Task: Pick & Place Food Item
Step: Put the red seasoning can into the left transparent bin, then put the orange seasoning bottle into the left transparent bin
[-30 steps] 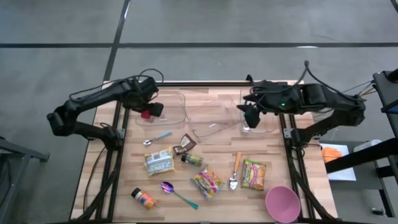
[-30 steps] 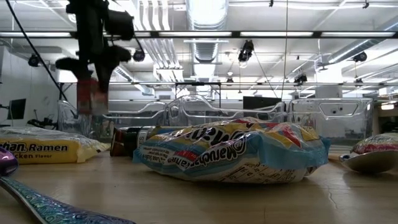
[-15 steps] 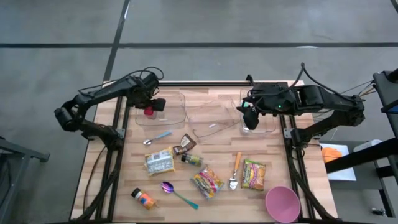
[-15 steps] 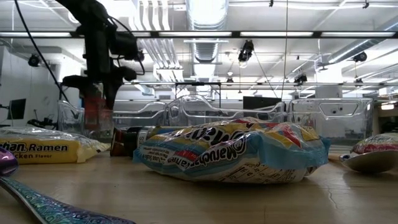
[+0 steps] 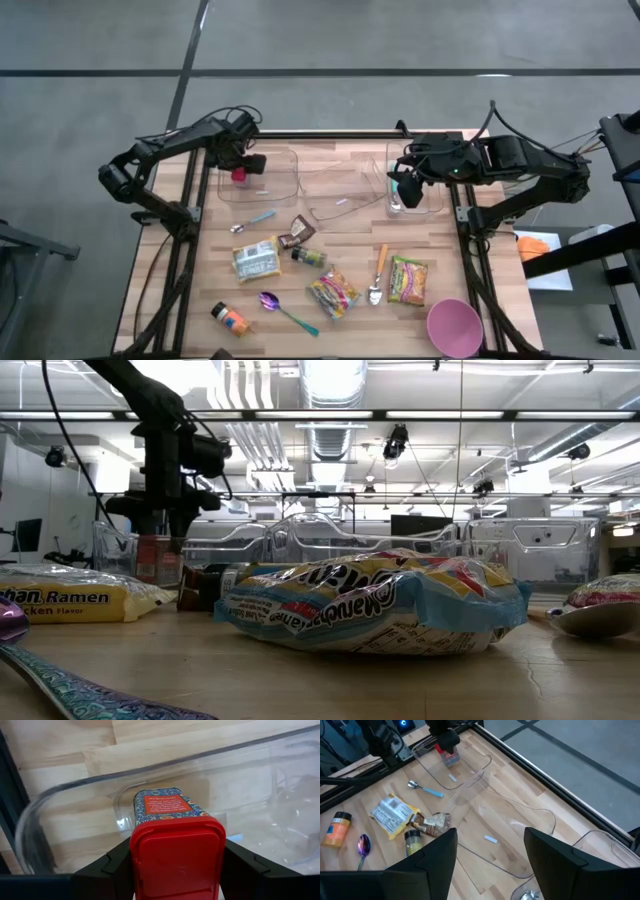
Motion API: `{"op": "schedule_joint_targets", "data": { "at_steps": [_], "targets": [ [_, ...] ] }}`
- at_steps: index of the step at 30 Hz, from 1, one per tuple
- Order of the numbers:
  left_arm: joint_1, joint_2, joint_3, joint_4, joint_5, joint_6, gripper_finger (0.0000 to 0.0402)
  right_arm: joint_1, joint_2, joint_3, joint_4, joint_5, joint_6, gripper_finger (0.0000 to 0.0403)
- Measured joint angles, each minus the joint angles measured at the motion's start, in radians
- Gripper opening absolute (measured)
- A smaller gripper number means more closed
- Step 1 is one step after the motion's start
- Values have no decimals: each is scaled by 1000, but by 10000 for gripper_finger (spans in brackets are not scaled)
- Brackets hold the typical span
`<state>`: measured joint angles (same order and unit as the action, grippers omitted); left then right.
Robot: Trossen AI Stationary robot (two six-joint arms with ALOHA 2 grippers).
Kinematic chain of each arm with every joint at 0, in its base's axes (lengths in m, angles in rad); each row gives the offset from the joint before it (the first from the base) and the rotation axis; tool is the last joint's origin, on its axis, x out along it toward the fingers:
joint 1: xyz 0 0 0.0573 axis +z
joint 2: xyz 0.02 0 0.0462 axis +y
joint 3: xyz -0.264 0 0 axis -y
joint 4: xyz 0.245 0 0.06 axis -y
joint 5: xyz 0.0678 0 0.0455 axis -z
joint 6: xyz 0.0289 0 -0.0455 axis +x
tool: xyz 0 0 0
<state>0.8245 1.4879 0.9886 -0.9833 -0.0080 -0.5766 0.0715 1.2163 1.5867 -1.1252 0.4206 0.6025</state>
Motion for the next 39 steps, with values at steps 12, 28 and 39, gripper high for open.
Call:
{"op": "schedule_joint_targets", "data": {
  "at_steps": [12,28,39],
  "targets": [
    [18,-3,-63,39,9,-2,216,0,-2,0,-1,0,-10,225],
    [23,-6,-51,50,27,-7,372,0,-2,0,-1,-2,-11,225],
    [24,-84,-11,27,109,-2,384,-1,-2,0,-1,-2,-26,225]
  ]
}}
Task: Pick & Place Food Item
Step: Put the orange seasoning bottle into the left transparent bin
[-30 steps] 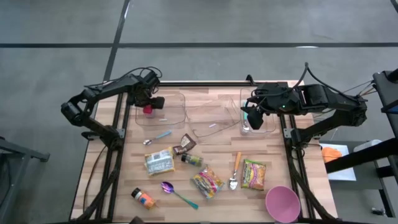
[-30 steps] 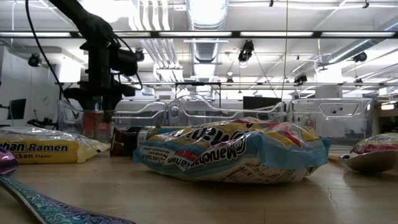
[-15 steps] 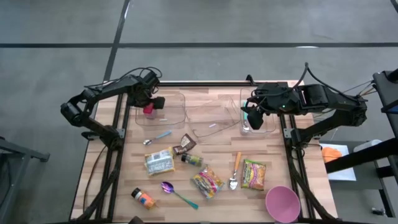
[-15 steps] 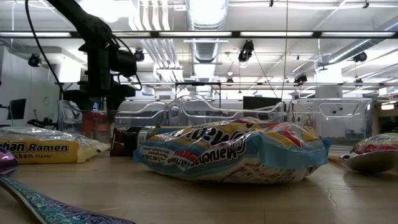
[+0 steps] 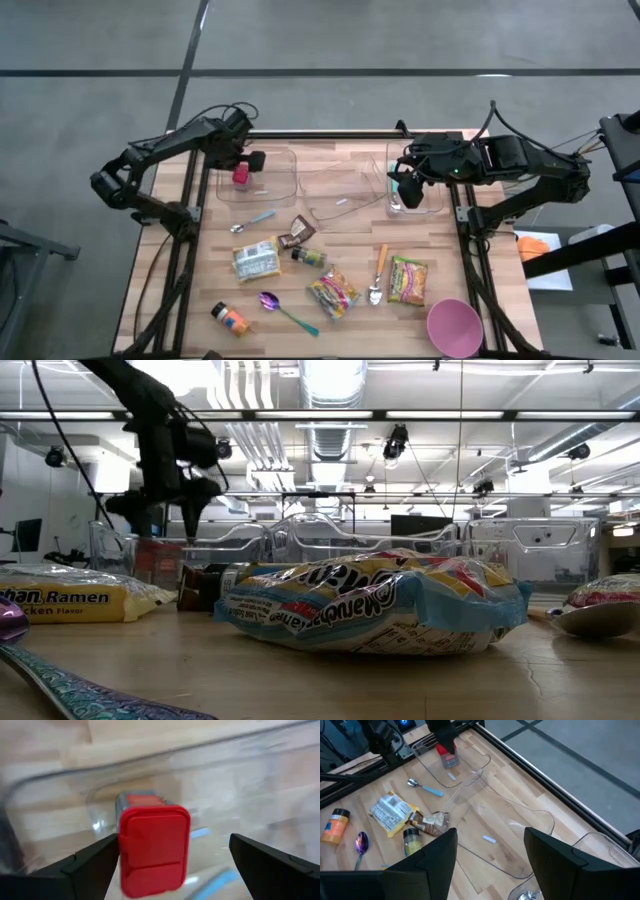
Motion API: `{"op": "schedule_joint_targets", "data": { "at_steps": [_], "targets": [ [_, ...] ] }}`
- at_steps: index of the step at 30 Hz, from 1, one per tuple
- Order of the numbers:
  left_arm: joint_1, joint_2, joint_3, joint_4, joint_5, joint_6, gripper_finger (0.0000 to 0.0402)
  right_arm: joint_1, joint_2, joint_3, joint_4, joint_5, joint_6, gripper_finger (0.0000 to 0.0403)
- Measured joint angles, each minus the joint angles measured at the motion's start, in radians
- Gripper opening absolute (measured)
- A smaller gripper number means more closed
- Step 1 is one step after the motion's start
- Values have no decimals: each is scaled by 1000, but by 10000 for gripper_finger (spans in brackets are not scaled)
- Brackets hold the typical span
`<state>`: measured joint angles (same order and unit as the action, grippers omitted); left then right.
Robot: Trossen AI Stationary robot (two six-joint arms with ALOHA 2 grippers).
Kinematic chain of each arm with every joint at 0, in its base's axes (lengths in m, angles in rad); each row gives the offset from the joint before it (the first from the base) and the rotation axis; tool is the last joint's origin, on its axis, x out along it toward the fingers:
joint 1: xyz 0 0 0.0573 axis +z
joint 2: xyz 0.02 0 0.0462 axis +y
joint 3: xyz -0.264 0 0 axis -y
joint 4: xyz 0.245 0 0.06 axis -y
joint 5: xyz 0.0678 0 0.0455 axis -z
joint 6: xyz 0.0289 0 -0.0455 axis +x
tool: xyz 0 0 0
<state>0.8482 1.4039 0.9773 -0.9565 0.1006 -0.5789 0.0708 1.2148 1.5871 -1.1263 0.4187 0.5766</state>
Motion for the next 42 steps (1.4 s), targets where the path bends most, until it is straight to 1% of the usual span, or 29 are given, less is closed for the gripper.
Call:
{"op": "schedule_joint_targets", "data": {
  "at_steps": [2,4,7,10,13,16,18,21,25,30,33,35,38,42],
  "targets": [
    [0,-46,18,-13,1,0,383,0,0,0,0,0,0,225],
    [-2,-99,35,-23,5,0,373,0,0,0,0,0,0,225],
    [-3,-188,52,-33,49,20,339,0,0,0,0,0,0,225],
    [-17,-284,51,-31,118,29,285,0,0,0,0,1,0,225],
    [-51,-367,51,-36,172,33,222,-2,0,0,0,1,0,225],
    [-105,-434,51,-36,248,45,163,-3,0,0,0,1,0,225],
    [-162,-464,51,-44,279,48,135,-3,0,0,0,1,0,225],
    [-283,-483,51,-58,286,19,118,-3,0,0,0,1,0,225],
    [-469,-482,51,-78,283,-47,116,-3,0,0,0,2,4,225],
    [-702,-463,44,-115,245,-121,116,-3,-1,0,0,2,16,225],
    [-855,-456,26,-121,238,-122,115,-3,-2,0,0,3,19,225],
    [-967,-451,15,-121,225,-86,115,-3,-2,0,0,3,23,225],
    [-1149,-451,-12,-115,186,-55,115,-2,-2,0,0,3,32,225],
    [-1355,-450,-52,-104,126,-76,115,-2,-2,0,-1,2,53,225]
  ]
}}
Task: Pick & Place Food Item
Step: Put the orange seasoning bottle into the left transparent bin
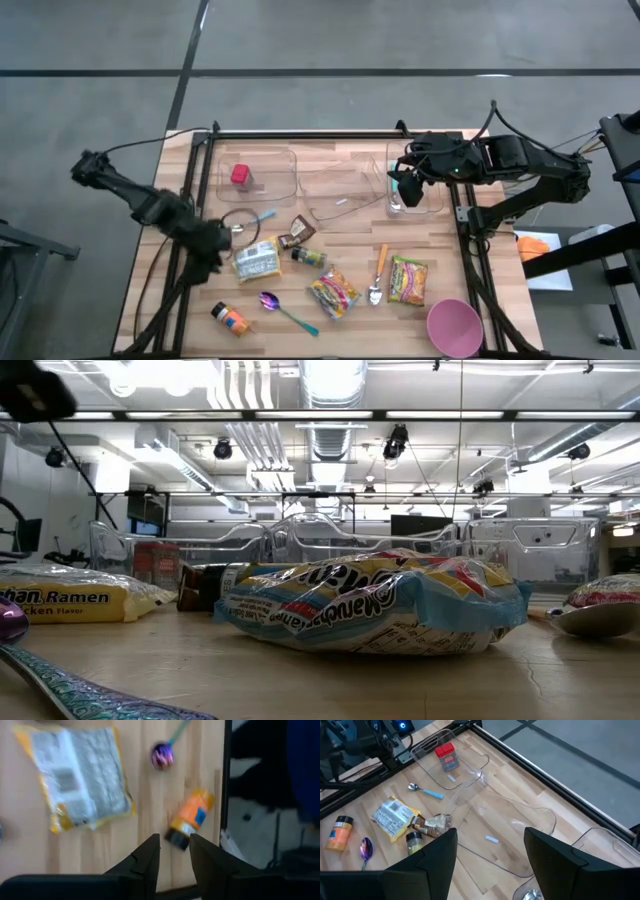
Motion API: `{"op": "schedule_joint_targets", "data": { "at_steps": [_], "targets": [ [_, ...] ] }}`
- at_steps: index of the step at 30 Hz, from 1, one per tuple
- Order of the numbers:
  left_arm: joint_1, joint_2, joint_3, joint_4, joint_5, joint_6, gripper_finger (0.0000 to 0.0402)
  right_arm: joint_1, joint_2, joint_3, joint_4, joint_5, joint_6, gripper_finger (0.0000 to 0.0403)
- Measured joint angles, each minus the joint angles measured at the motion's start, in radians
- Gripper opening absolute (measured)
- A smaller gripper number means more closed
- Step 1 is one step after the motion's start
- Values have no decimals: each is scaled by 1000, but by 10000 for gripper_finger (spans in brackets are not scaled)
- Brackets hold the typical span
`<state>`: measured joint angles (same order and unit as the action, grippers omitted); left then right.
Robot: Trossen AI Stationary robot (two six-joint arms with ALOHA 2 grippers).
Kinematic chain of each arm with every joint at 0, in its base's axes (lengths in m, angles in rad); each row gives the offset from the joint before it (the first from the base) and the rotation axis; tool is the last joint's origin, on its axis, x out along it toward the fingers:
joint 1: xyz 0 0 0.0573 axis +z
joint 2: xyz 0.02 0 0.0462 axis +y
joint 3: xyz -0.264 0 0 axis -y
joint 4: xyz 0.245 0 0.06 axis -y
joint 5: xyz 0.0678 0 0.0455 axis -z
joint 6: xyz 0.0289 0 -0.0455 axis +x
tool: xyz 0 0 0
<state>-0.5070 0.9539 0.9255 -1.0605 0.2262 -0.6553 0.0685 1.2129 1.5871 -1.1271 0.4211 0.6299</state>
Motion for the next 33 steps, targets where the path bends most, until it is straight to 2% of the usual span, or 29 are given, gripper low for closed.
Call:
{"op": "schedule_joint_targets", "data": {
  "at_steps": [4,7,11,17,20,28,33],
  "targets": [
    [-147,0,-53,65,-32,-33,115,0,0,0,0,0,7,225],
    [-211,0,-95,149,-32,-34,115,0,0,0,0,0,14,225],
    [-240,0,-150,234,-32,-34,115,0,0,0,0,0,34,225],
    [-241,2,-176,237,-33,9,116,1,0,-7,0,0,67,225],
    [-241,37,-152,190,-32,27,116,1,0,-16,0,-1,87,225],
    [-265,235,40,-2,-34,197,116,1,0,-48,0,-1,136,225],
    [-317,266,50,-3,-40,212,116,1,0,-60,1,-1,160,225]
  ]
}}
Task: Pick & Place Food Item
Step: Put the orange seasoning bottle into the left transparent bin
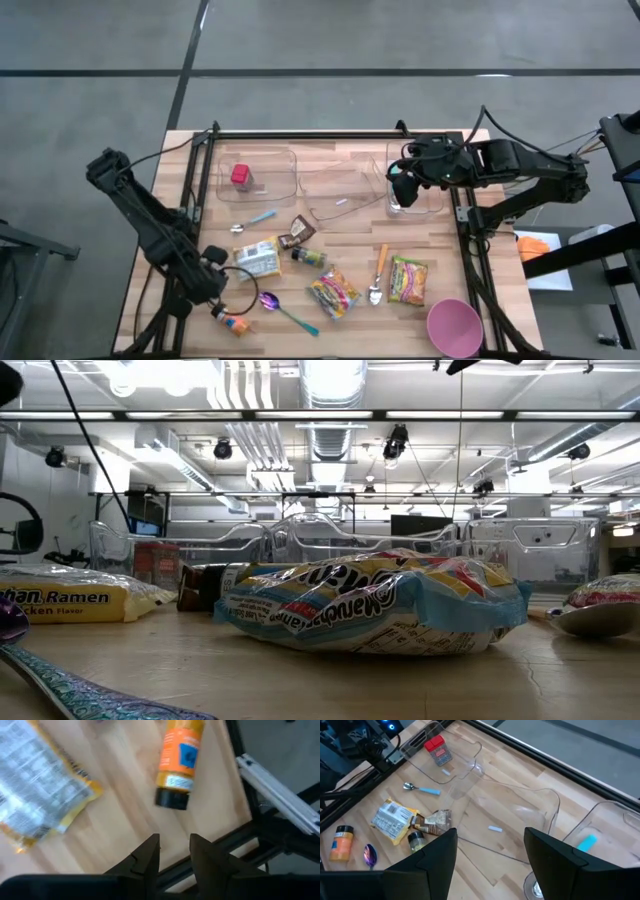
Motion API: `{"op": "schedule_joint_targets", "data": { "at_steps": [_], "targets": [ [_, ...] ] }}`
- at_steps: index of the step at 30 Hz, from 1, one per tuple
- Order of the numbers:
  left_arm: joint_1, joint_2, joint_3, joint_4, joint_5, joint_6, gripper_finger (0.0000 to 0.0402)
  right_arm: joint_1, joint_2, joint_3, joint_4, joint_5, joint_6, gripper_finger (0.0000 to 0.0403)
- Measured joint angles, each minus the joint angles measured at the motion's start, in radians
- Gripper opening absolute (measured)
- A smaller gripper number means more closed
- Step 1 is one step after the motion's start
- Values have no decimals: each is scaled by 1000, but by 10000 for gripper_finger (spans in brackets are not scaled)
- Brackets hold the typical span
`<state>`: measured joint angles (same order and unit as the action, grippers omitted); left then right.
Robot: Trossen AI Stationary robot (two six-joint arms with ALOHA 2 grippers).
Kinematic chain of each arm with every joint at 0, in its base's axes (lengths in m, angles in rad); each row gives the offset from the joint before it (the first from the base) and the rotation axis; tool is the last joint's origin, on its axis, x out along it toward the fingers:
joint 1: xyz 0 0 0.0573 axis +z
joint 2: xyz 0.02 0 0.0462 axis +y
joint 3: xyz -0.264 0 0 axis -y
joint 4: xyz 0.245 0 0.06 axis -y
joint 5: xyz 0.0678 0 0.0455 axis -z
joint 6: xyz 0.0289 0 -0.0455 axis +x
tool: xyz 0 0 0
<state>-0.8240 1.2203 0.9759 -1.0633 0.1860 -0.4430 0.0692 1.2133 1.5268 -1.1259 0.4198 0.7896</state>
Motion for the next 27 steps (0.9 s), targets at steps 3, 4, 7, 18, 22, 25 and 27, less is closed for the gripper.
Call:
{"op": "schedule_joint_targets", "data": {
  "at_steps": [3,4,7,18,22,25,27],
  "targets": [
    [-26,-5,-28,63,-20,-52,116,1,0,-2,0,0,5,225],
    [-32,-6,-36,98,-29,-68,116,1,0,-2,0,0,5,225],
    [-56,-3,-57,182,-78,-78,116,5,0,-2,0,-1,3,225],
    [-151,86,-132,289,-117,-89,116,21,0,-3,0,-1,-15,225],
    [-152,121,-132,312,-124,-84,116,20,0,-3,0,1,-15,225],
    [-154,145,-133,308,-134,-76,116,21,0,-3,0,1,-15,225],
    [-154,159,-135,312,-135,-69,116,20,0,-3,1,1,-13,225]
  ]
}}
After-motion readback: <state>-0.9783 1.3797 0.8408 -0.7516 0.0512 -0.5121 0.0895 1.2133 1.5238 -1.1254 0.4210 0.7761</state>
